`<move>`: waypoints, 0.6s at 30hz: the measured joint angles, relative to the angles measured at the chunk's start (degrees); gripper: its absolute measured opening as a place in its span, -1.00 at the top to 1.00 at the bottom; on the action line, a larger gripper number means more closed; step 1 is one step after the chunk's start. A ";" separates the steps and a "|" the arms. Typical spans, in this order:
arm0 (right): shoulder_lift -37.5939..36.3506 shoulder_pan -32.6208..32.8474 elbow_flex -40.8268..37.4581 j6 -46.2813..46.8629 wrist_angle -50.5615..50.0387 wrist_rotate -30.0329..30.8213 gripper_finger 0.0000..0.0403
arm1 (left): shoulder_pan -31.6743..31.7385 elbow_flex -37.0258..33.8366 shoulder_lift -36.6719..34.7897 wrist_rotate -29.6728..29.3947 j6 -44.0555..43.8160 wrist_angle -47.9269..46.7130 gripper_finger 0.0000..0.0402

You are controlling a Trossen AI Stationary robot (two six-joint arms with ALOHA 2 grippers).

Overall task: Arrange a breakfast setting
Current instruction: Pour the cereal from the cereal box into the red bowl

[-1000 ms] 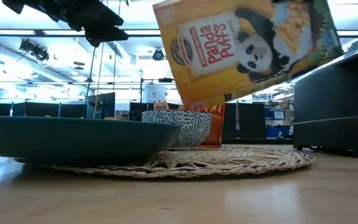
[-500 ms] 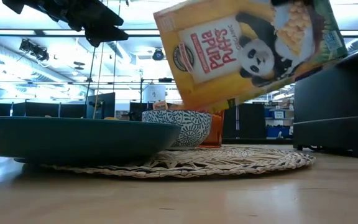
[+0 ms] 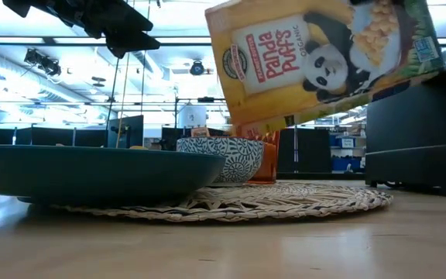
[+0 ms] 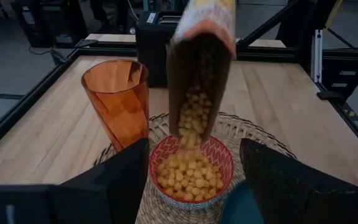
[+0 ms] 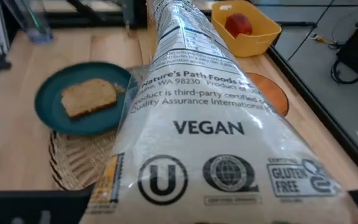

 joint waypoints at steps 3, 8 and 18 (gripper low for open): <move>-2.26 2.31 -2.35 1.17 2.05 2.01 0.07 | 0.01 0.00 0.00 0.00 0.04 0.02 -0.29; -5.04 4.93 -5.26 4.05 3.00 4.34 0.07 | 0.00 0.00 0.01 0.00 -0.02 0.02 -0.29; -5.63 5.74 -6.70 3.26 6.48 3.74 0.07 | 0.01 0.00 0.00 0.07 0.04 2.84 -0.29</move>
